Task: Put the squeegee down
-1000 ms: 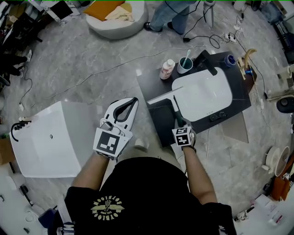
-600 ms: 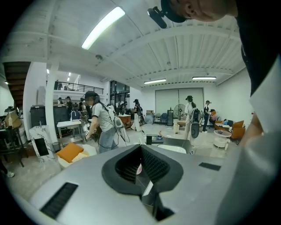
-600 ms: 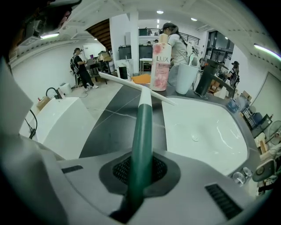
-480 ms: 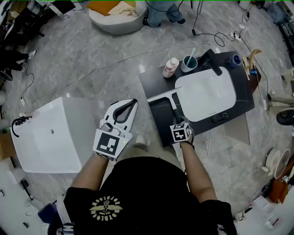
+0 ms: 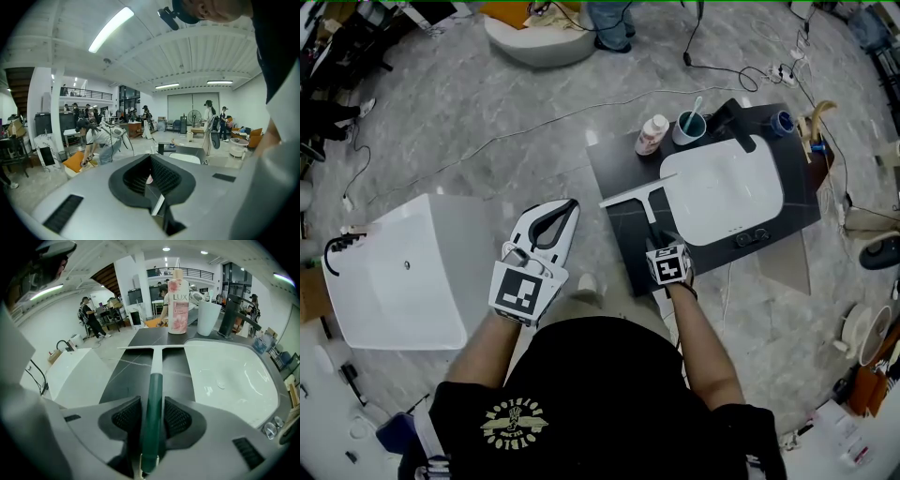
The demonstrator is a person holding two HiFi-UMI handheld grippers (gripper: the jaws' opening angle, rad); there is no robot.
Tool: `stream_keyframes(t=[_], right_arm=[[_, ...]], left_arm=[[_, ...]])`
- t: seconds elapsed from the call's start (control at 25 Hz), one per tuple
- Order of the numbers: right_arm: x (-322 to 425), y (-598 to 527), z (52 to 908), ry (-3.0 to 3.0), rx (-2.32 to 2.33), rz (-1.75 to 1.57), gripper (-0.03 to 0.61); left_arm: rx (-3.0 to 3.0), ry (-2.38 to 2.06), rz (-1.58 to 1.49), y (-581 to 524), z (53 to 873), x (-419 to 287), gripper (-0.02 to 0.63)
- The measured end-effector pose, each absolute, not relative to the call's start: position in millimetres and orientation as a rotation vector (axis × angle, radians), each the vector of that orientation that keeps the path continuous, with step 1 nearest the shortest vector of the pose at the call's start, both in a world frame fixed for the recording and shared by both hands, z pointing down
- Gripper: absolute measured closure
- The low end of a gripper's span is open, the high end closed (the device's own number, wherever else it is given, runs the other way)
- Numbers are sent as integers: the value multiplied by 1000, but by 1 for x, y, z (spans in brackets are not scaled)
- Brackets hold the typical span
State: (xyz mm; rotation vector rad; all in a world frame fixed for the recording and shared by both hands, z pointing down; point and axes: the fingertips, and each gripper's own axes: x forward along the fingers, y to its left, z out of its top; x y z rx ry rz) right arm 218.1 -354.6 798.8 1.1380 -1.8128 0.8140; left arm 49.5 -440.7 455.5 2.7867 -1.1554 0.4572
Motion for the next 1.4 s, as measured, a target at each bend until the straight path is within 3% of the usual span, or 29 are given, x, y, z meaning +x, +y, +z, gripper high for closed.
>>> stream_keyframes(t=[0.16, 0.64, 0.8, 0.96, 1.4], right_arm=[[220, -354, 789, -1826, 1163, 798, 376], [228, -345, 687, -1981, 1410, 643, 375], [230, -343, 638, -2023, 1540, 513, 469], [233, -338, 589, -2048, 1666, 431, 523], [215, -306, 480, -2106, 1820, 231, 551]], left_arm=[[2803, -1155, 434, -438, 448, 48, 591], [2868, -1170, 329, -417, 413, 30, 591], [2897, -1186, 311, -409, 402, 24, 591], [2911, -1230, 251, -402, 389, 18, 591], [3011, -1242, 180, -372, 364, 4, 591]])
